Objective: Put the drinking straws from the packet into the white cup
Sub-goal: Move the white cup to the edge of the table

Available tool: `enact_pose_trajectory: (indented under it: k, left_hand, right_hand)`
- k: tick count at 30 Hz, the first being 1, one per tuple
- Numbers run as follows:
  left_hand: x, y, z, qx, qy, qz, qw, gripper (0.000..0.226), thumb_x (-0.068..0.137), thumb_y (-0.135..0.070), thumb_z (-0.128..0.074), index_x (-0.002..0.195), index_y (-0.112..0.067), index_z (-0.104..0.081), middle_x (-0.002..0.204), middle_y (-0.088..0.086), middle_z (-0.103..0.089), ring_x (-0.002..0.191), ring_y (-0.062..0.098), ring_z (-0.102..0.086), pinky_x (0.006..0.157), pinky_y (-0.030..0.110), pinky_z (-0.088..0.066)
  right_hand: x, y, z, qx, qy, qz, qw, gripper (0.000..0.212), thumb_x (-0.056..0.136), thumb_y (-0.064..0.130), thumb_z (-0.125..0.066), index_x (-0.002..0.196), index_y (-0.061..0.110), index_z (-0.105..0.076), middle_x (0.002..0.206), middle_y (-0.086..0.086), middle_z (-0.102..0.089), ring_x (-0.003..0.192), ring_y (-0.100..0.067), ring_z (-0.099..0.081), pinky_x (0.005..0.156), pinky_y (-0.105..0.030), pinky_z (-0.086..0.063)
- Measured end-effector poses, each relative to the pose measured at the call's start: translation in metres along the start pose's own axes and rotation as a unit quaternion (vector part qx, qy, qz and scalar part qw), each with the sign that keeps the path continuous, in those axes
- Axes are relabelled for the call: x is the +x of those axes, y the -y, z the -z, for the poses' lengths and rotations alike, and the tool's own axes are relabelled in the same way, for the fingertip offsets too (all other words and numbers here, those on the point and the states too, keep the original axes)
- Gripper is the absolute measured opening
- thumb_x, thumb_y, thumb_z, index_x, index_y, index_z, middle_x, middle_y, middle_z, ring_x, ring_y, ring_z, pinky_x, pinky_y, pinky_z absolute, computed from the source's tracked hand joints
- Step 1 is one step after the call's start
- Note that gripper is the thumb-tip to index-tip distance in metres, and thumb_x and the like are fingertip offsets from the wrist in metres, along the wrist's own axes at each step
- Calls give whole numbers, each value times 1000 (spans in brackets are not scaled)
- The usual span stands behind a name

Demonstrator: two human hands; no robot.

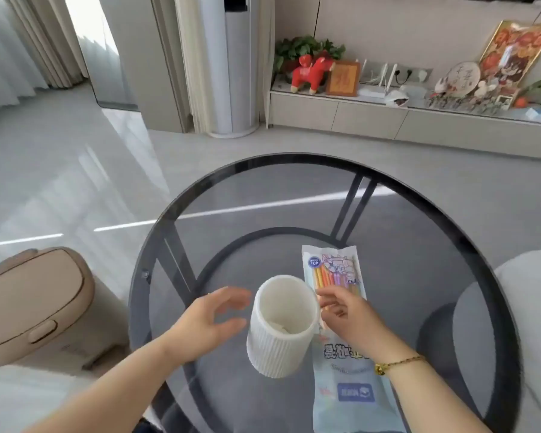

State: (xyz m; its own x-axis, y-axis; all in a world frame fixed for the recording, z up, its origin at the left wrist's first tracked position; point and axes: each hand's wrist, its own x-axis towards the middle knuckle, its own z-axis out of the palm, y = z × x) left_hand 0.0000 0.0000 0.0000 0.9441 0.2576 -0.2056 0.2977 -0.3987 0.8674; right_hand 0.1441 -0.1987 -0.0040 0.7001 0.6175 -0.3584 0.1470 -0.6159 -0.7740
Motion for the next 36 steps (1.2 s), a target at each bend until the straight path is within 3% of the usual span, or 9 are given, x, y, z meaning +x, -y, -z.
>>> enact_pose_trajectory:
  k: [7,9,12,14,17,19,22,33,36]
  left_hand:
    - [12,55,-37,-175,-32,-136,975,32,70,-39,-53,100,-40,-65,110,-17,-67,103,1,-60,83,11,-46]
    - [13,61,-47,-175,-30,-174,969,45,74,-54,-51,113,-34,-58,123,-8,-62,115,10,-55,96,29,-46]
    - [7,64,-58,-143,-14,-192,971,103,57,-78,-54,134,-13,-33,140,8,-45,129,25,-41,106,55,-32]
    - [-1,63,-64,-105,-25,-194,975,100,58,-66,-59,138,-21,-21,144,-8,-35,134,10,-33,113,45,-27]
    - [-16,61,-76,-72,-34,-220,972,97,53,-55,-70,131,-45,-13,139,-33,-24,130,-13,-24,104,4,-23]
    - [-20,60,-81,-69,-62,-225,970,97,50,-46,-73,123,-55,-10,130,-44,-22,126,-18,-22,96,-2,-25]
    - [-25,66,-76,-82,-102,-230,964,100,49,-38,-75,117,-63,-5,112,-58,-23,114,-27,-25,82,-6,-32]
    - [-24,125,9,-77,-329,-143,930,99,41,-48,-79,119,-54,-18,106,-47,-34,99,-29,-37,72,10,-35]
    - [-14,132,24,-74,-347,-118,928,103,44,-37,-82,125,-47,-18,100,-44,-32,98,-10,-42,79,23,-36]
  right_hand:
    - [17,-44,-31,88,-37,118,988,26,83,11,-60,92,36,-62,100,5,-70,90,-7,-66,77,-12,-52]
    - [15,-49,-38,134,-49,136,980,22,84,8,-58,101,22,-62,101,-3,-70,89,-17,-66,81,-27,-52]
    - [2,-52,-48,203,-69,136,967,27,91,20,-47,116,15,-56,104,-4,-68,90,-19,-64,81,-32,-52]
    - [-14,-52,-57,221,-55,147,963,32,91,33,-41,118,21,-53,110,4,-65,97,-10,-63,82,-27,-52]
    - [-29,-50,-71,181,-43,164,969,32,84,26,-56,115,28,-50,119,13,-59,108,-4,-57,93,-30,-50]
    - [-32,-45,-81,160,-55,164,972,35,84,14,-59,114,29,-46,121,9,-55,113,-11,-53,101,-40,-44]
    - [-28,-32,-101,140,-51,178,973,38,83,19,-61,111,37,-42,117,16,-53,116,-9,-50,104,-38,-40]
    - [23,50,-190,131,5,192,973,53,84,21,-59,132,26,-37,126,9,-48,111,-10,-50,90,-23,-39]
    - [30,54,-198,118,10,182,976,57,85,19,-57,136,26,-32,131,9,-45,113,-16,-52,92,-25,-39]
